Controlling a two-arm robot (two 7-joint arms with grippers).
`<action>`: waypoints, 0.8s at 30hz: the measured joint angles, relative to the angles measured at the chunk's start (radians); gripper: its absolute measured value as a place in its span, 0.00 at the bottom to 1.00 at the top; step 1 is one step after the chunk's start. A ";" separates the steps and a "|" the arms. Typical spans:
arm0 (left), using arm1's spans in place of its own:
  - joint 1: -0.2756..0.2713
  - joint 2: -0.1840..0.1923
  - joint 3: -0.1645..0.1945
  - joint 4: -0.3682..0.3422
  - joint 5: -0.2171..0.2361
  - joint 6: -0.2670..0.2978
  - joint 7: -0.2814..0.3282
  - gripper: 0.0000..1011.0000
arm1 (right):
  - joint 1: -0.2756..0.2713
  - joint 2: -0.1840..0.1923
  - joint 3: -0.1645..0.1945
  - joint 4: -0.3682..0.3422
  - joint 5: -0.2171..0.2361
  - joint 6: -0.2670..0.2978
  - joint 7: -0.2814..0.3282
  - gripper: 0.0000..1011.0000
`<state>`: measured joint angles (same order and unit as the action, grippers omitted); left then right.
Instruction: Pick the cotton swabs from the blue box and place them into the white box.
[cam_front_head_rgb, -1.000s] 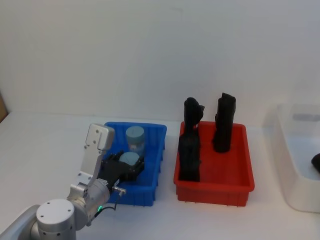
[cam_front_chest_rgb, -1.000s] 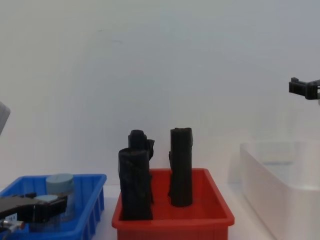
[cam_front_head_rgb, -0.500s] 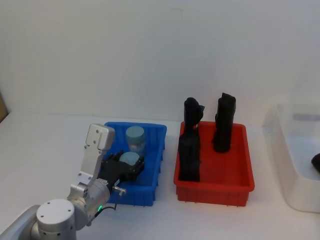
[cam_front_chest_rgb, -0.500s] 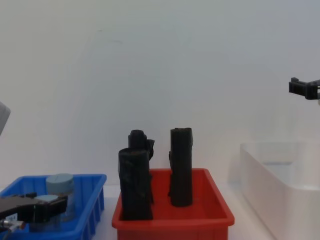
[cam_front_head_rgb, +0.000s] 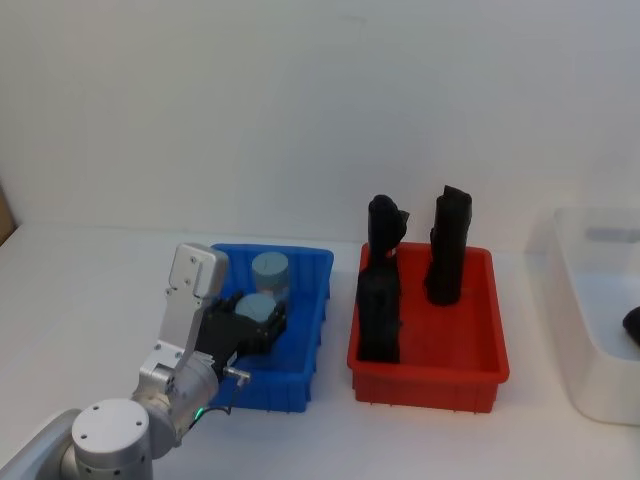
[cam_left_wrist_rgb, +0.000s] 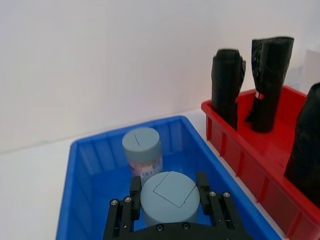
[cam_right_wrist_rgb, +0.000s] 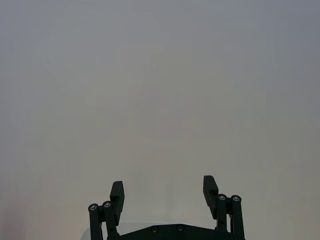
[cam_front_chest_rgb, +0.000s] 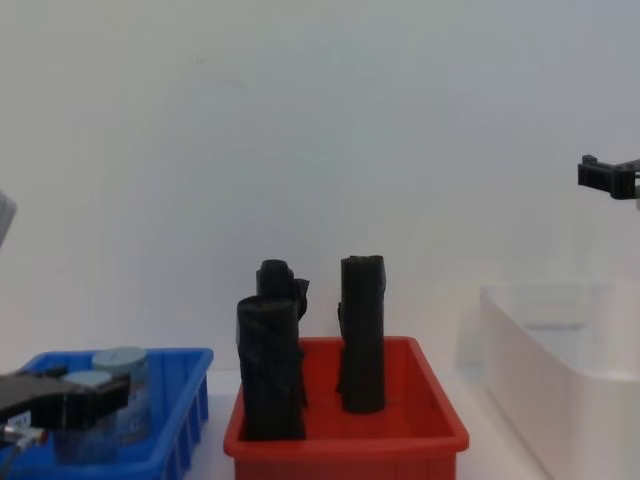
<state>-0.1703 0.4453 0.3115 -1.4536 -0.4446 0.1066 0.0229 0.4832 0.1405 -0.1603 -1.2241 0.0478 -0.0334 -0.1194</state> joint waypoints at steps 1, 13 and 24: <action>0.003 0.001 0.000 -0.010 0.009 -0.007 0.011 0.66 | 0.000 0.000 0.000 0.000 0.000 0.000 0.000 0.99; 0.014 0.012 -0.007 -0.124 0.116 -0.020 0.088 0.66 | 0.000 0.000 0.000 0.000 0.000 0.000 0.000 0.99; -0.038 -0.005 -0.013 -0.215 0.219 -0.015 0.068 0.66 | 0.002 -0.002 -0.001 0.002 -0.004 -0.007 0.008 0.99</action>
<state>-0.2086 0.4400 0.2988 -1.6683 -0.2261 0.0918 0.0909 0.4852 0.1387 -0.1617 -1.2222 0.0439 -0.0406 -0.1112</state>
